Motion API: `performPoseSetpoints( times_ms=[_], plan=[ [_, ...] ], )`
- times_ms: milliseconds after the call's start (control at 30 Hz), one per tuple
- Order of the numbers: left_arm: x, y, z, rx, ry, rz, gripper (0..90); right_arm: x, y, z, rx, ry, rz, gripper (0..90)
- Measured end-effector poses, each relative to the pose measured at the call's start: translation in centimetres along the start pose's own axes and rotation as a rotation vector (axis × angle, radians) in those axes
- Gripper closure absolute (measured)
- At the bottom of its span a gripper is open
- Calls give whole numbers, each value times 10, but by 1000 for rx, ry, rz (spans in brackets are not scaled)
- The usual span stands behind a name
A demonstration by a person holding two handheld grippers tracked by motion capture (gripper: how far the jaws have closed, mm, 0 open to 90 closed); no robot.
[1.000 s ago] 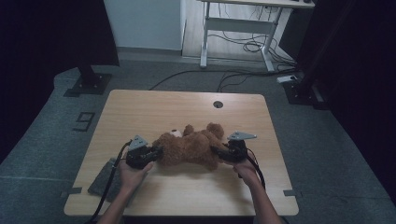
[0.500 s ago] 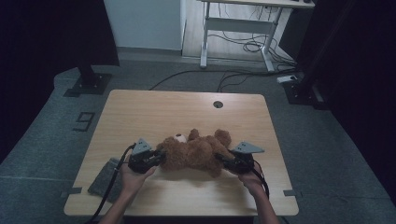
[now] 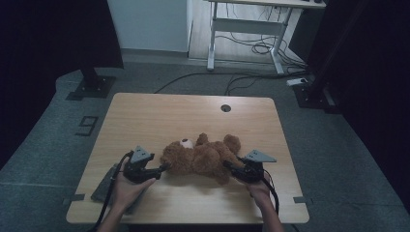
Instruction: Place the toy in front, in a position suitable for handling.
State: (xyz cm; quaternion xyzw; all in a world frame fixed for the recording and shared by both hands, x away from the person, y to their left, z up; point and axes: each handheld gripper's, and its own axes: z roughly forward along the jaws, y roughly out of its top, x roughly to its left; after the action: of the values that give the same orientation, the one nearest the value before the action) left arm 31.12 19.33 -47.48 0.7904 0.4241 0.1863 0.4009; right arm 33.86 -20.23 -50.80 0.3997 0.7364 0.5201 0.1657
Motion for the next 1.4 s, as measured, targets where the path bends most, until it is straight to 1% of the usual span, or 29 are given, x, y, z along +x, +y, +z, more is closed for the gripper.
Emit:
performPoseSetpoints(
  times_ms=[133,267,367,433,533,633,767,900,967,1133,1267,1400],
  plan=[
    [6,-15,-15,10,23,-35,262,-1,-1,0,0,-2,33,565],
    [14,-27,-21,15,37,-68,253,-1,-1,1,-1,1,34,561],
    [21,-32,-23,19,56,-82,246,-2,-1,1,-2,3,36,557],
    [24,-36,-27,22,58,-93,238,-2,-2,1,-1,5,40,553],
    [28,-43,-32,46,63,-101,221,-3,-3,1,-5,9,50,545],
    [33,-53,-34,63,77,-111,216,-3,-4,1,-6,11,59,540],
    [40,-67,-32,89,95,-142,216,-3,-4,1,-8,9,55,537],
    [42,-80,-29,122,114,-151,203,-4,-5,0,-10,10,52,534],
    [41,-83,-28,135,122,-146,186,-4,-5,1,-11,11,53,530],
    [41,-83,-27,124,118,-151,185,-4,-6,0,-10,12,53,525],
    [43,-85,-24,138,123,-158,184,-5,-7,1,-12,15,58,518],
    [44,-87,-23,133,130,-161,184,-5,-7,1,-12,14,56,517]
  ],
)
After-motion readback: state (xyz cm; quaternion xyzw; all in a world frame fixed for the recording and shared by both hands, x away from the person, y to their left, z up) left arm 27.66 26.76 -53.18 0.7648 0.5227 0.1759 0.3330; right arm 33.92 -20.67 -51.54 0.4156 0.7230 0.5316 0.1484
